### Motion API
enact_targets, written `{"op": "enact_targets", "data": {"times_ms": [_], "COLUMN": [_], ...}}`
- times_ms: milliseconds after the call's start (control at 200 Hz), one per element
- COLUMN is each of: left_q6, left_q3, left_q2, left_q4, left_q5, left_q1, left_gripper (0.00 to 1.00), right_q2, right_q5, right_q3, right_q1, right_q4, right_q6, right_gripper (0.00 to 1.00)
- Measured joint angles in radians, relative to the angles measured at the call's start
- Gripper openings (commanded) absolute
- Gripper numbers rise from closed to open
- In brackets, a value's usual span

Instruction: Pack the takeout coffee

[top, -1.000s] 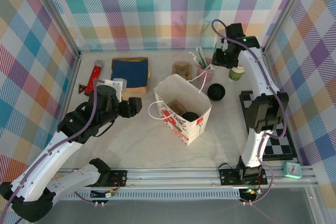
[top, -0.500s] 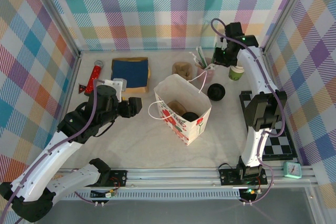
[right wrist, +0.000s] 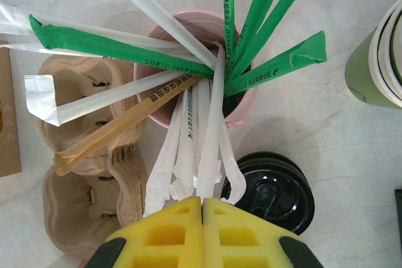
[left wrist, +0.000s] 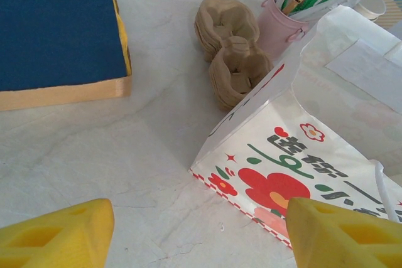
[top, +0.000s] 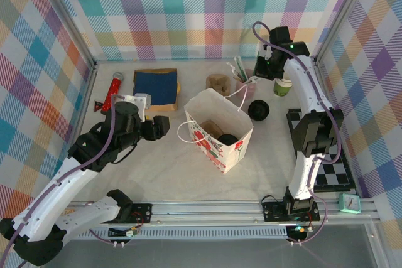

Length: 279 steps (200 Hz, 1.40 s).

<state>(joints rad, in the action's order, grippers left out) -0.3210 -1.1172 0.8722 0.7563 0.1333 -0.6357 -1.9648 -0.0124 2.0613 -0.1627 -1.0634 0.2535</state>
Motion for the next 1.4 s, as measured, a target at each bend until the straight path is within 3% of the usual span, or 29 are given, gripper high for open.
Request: {"op": "enact_targets", "data": {"times_ms": [745,1395], "left_q6": [-0.005,-0.04], "left_q3": [-0.042,-0.154], "left_q2": [0.009,0.026], "left_q4": [-0.002,-0.003], "left_q5": [0.005,0.044], "left_q1": [0.0,0.002], "left_gripper": [0.72,0.72], "right_q2": [0.162,0.328], "right_q5": [0.06,0.136], "right_q3": [-0.185,-0.202], "right_q1": [-0.027,-0.045], "right_q4": [0.064,0.076], "right_q6": [0.05,0.053], "right_gripper": [0.0,0.0]}}
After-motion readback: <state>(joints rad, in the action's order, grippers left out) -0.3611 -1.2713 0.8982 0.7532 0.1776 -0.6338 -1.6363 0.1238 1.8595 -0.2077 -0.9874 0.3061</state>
